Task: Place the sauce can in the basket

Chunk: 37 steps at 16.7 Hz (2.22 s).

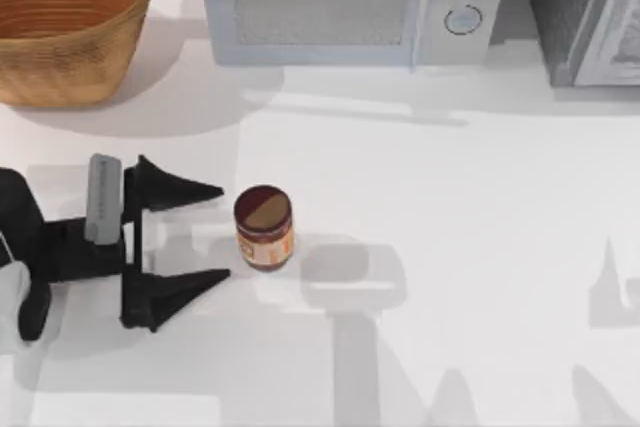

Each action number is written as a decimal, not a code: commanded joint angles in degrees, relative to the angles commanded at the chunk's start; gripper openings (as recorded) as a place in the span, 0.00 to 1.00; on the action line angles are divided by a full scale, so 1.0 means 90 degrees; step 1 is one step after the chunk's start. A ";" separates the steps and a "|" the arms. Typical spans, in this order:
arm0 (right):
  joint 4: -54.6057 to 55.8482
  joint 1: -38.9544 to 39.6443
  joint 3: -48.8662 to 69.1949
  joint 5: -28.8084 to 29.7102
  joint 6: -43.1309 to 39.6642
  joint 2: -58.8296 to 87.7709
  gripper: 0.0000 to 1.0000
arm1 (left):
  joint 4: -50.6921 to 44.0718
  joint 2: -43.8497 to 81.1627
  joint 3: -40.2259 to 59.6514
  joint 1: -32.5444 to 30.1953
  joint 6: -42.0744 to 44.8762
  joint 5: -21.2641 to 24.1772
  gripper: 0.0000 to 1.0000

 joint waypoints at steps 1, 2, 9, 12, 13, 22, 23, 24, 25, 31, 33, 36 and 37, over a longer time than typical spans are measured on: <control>0.0000 0.0000 0.0000 0.0000 0.0000 0.0000 1.00 | 0.0035 0.0052 0.0015 0.0000 0.0002 0.0031 1.00; 0.0000 0.0000 0.0000 0.0000 0.0000 0.0000 1.00 | 0.0035 0.0052 0.0015 0.0000 0.0002 0.0031 1.00; 0.0000 0.0000 0.0000 0.0000 0.0000 0.0000 1.00 | 0.0030 0.0051 0.0073 -0.0204 -0.0052 -0.0176 1.00; 0.0000 0.0000 0.0000 0.0000 0.0000 0.0000 1.00 | 0.0040 0.0103 0.0253 -0.0712 -0.0185 -0.0679 1.00; 0.0000 0.0000 0.0000 0.0000 0.0000 0.0000 1.00 | 0.0041 0.0125 0.0315 -0.0895 -0.0226 -0.0861 1.00; 0.0000 0.0000 0.0000 0.0000 0.0000 0.0000 1.00 | 0.0039 0.0184 0.0464 -0.1359 -0.0313 -0.1325 0.85; 0.0000 0.0000 0.0000 0.0000 0.0000 0.0000 1.00 | 0.0039 0.0184 0.0464 -0.1359 -0.0313 -0.1325 0.77; 0.0000 0.0000 0.0000 0.0000 0.0000 0.0000 1.00 | 0.0039 0.0184 0.0464 -0.1359 -0.0313 -0.1325 0.70; 0.0000 0.0000 0.0000 0.0000 0.0000 0.0000 1.00 | 0.0039 0.0184 0.0464 -0.1359 -0.0313 -0.1325 0.62; 0.0000 0.0000 0.0000 0.0000 0.0000 0.0000 1.00 | 0.0039 0.0184 0.0464 -0.1359 -0.0313 -0.1325 0.17; 0.0000 0.0000 0.0000 0.0000 0.0000 0.0000 1.00 | 0.0039 0.0184 0.0464 -0.1359 -0.0313 -0.1325 0.02; 0.0000 0.0000 0.0000 0.0000 0.0000 0.0000 1.00 | 0.0039 0.0184 0.0464 -0.1359 -0.0313 -0.1325 0.00; 0.0000 0.0000 0.0000 0.0000 0.0000 0.0000 1.00 | 0.0039 0.0184 0.0464 -0.1359 -0.0313 -0.1325 0.00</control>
